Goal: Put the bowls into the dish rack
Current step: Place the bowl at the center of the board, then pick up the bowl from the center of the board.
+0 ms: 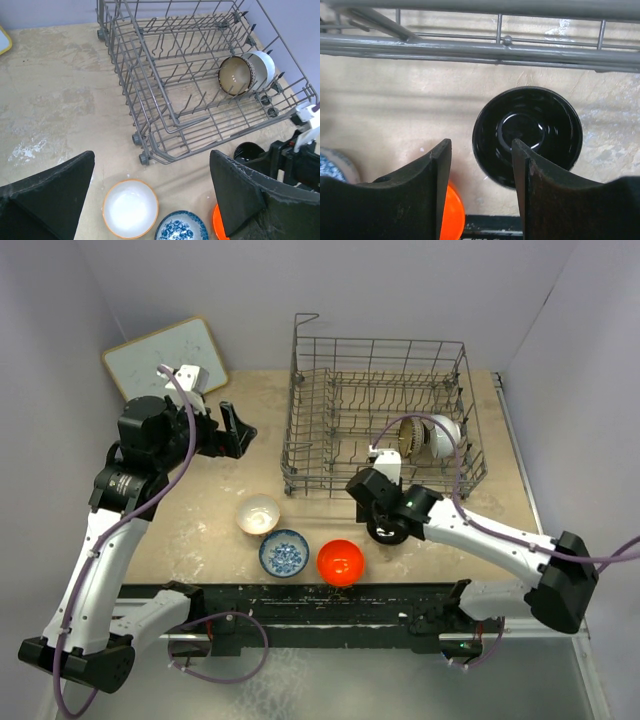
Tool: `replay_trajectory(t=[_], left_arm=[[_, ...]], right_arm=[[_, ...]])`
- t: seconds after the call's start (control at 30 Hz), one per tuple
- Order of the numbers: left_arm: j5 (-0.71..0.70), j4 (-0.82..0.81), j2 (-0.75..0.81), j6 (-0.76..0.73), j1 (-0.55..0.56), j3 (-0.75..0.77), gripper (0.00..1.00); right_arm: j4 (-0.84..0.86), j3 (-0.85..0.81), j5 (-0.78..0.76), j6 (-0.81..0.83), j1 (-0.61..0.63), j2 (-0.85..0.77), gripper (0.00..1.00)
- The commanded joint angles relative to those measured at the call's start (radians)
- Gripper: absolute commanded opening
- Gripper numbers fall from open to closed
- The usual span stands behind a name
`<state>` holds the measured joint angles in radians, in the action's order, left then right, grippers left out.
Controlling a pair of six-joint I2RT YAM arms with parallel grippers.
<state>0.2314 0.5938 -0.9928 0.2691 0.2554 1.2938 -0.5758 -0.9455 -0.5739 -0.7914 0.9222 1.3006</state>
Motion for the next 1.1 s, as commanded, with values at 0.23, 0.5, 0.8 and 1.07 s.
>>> replay_trajectory(t=[0.23,0.5,0.8,1.07], left_arm=[[0.038,-0.043,0.019,-0.006,-0.007,0.012,0.99],[0.071,-0.060,0.015,-0.005,-0.007,0.003,0.99],[0.090,-0.084,0.007,-0.011,-0.007,-0.029,0.99],[0.097,-0.094,0.006,-0.019,-0.007,-0.049,0.99]], right_arm=[[-0.182,0.058,0.140,-0.274,-0.090,-0.192,0.60],[-0.089,0.230,0.263,-0.339,-0.238,-0.289,0.53],[-0.098,0.286,0.226,-0.400,-0.258,-0.283,0.52],[-0.081,0.332,0.220,-0.452,-0.260,-0.275,0.45]])
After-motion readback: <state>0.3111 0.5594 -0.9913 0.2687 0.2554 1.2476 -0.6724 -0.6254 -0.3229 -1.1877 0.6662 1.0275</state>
